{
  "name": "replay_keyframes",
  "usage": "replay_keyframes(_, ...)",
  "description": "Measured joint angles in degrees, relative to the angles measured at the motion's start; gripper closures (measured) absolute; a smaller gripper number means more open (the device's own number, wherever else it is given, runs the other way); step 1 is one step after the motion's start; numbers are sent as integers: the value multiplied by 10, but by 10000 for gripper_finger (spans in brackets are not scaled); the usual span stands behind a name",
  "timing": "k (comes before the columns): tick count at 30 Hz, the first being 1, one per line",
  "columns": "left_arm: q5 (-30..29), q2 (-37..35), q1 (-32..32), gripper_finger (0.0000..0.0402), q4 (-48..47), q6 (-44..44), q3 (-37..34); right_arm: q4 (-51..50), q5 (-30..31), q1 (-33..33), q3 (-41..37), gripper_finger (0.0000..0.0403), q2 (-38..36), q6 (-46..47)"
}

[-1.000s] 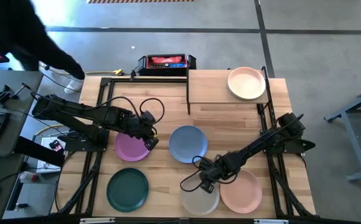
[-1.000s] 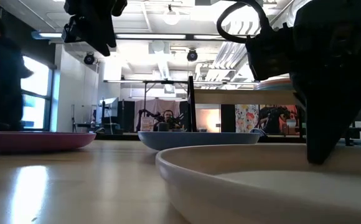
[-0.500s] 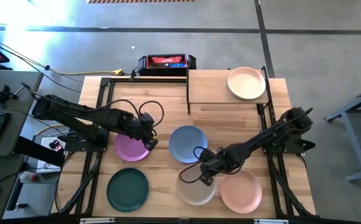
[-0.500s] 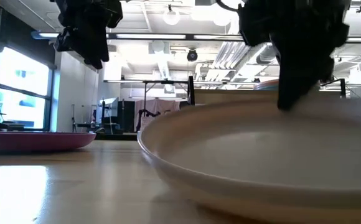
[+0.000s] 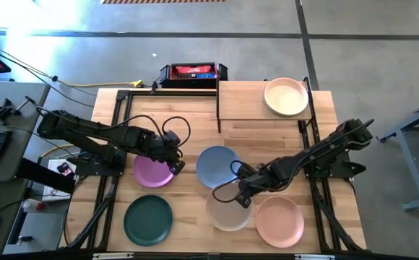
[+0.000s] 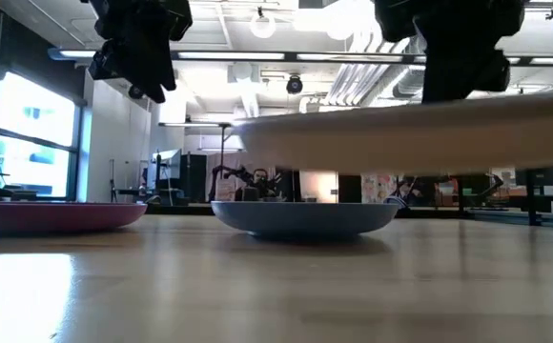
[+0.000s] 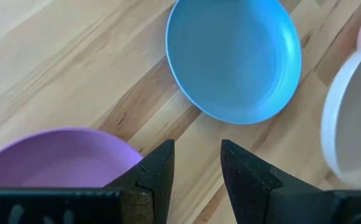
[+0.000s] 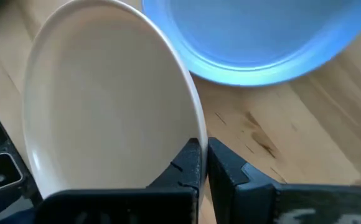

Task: Place and stack plates onto a shelf
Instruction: Stack the light gray plate on top of the light orange stacked plates on the shelf

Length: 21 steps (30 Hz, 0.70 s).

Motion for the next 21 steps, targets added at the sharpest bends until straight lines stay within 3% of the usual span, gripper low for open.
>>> replay_keyframes(10,0,0,4,282,39,0,0,-76,28,-10,0,403,-72,30)
replay_keyframes(21,0,0,4,282,63,21,0,-83,30,-50,0,403,-108,75)
